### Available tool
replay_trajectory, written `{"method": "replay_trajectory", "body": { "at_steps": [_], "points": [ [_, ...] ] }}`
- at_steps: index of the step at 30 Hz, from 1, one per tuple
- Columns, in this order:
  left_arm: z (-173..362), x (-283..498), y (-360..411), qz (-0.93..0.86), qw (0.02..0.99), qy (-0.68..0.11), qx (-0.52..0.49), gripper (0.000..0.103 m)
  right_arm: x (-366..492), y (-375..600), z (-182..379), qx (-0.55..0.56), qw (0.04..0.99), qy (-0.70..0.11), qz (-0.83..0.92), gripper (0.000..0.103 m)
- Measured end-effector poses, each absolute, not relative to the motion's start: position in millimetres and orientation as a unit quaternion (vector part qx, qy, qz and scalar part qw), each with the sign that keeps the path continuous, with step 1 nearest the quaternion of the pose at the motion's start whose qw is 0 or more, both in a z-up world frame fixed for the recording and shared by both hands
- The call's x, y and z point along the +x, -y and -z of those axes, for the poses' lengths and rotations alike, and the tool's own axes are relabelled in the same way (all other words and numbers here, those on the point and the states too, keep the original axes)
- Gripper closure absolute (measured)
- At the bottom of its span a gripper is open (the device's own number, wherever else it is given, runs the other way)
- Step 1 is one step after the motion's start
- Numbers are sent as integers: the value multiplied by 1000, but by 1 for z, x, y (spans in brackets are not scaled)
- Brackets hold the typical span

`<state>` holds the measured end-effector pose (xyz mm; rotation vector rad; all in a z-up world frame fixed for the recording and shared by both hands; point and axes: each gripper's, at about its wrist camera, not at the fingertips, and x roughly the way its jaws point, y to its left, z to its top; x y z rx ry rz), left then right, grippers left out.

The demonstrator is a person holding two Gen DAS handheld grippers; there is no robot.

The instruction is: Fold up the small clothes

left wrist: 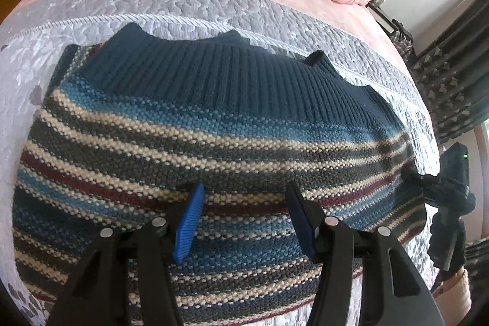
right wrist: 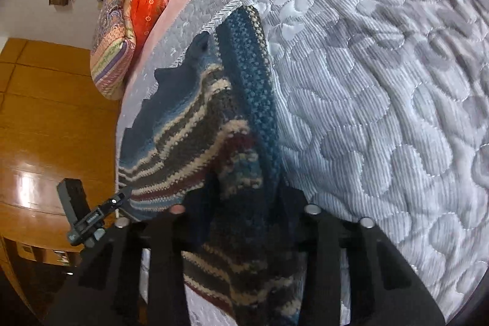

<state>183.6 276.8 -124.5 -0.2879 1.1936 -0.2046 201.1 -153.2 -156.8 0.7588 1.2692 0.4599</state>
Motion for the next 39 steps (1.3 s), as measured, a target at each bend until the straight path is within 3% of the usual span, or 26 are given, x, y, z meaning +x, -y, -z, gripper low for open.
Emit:
{"method": "replay_trajectory", "body": {
  "at_steps": [4, 15, 20, 31, 39],
  "points": [
    [126, 184, -279, 99, 810, -560, -143, 47, 197, 157, 158, 358, 712, -566, -210, 78],
    [129, 184, -278, 97, 811, -560, -138, 47, 190, 156, 158, 370, 714, -562, -193, 80],
    [125, 186, -283, 94, 804, -566, -157, 47, 190, 142, 124, 341, 729, -557, -203, 81],
    [103, 171, -319, 93, 801, -547, -225, 47, 196, 31, 37, 187, 770, -550, -262, 82],
    [96, 169, -328, 102, 801, -530, -259, 47, 198, -46, 42, 92, 762, -579, -274, 82]
  ]
}}
